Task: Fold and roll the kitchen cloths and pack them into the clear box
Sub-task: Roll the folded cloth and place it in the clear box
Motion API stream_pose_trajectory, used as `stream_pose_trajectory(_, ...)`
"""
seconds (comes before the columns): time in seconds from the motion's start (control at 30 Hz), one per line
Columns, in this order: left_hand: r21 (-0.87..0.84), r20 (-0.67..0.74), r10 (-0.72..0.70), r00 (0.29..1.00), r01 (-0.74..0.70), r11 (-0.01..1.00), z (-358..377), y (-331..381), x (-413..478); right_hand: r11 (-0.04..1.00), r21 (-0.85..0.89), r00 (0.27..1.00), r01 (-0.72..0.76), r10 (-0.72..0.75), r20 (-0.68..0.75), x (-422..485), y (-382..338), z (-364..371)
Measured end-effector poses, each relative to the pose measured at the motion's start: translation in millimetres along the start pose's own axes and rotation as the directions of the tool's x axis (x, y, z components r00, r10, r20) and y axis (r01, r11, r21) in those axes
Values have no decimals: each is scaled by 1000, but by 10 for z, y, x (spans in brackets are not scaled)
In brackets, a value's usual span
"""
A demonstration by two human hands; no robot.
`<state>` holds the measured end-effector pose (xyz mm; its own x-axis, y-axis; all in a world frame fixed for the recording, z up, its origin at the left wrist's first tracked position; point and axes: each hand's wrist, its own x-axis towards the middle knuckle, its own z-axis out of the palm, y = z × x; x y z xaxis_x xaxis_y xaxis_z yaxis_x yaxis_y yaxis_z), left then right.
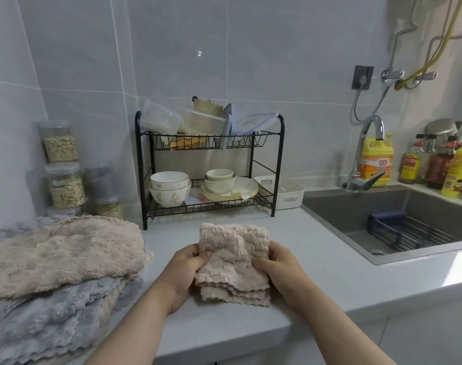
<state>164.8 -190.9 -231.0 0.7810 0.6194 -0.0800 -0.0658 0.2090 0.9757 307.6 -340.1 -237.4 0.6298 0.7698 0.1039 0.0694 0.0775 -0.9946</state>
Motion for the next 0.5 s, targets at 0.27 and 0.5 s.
stream_pose_trajectory(0.27, -56, -14, 14, 1000, -15, 998, -36, -6, 40, 974, 226, 1000, -20, 20, 1, -2, -23, -55)
stream_pose_trajectory(0.5, -137, -81, -7, 997, -4, 991, -37, -25, 102, 949, 304, 996, -78, 62, 60, 28, -22, -69)
